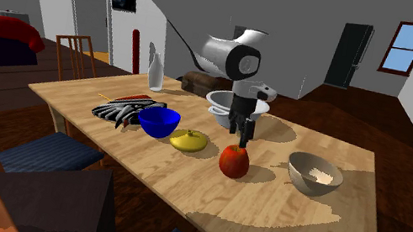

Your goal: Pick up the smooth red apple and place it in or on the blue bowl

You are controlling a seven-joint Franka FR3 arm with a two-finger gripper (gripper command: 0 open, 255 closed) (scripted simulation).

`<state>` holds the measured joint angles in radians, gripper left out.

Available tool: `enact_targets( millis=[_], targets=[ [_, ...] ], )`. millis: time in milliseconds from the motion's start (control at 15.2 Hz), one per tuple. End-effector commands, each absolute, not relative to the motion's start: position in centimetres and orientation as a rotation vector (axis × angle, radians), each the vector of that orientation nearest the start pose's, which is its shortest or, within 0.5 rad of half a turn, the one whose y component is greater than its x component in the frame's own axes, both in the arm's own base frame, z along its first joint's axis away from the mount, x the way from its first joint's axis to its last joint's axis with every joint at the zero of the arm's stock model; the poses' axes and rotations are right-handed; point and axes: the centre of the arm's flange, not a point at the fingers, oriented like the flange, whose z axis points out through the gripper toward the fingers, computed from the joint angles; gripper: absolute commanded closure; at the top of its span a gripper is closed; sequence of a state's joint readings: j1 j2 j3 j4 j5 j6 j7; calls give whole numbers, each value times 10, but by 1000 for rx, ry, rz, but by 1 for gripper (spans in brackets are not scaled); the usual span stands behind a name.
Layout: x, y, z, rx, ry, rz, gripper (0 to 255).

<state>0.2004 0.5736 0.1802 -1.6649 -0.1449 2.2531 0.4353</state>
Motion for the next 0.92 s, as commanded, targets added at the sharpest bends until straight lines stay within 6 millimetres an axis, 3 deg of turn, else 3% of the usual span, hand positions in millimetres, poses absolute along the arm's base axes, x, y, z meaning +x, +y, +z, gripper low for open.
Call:
enact_targets(
  millis=[0,132,594,660,858],
  targets=[
    [642,238,269,-3146,-9,-49,0],
    [642,238,261,-3146,-9,-49,0],
    [642,238,261,-3146,-9,-49,0],
    [642,238,261,-3146,-9,-49,255],
    [642,238,261,-3146,-9,-49,255]
  ],
)
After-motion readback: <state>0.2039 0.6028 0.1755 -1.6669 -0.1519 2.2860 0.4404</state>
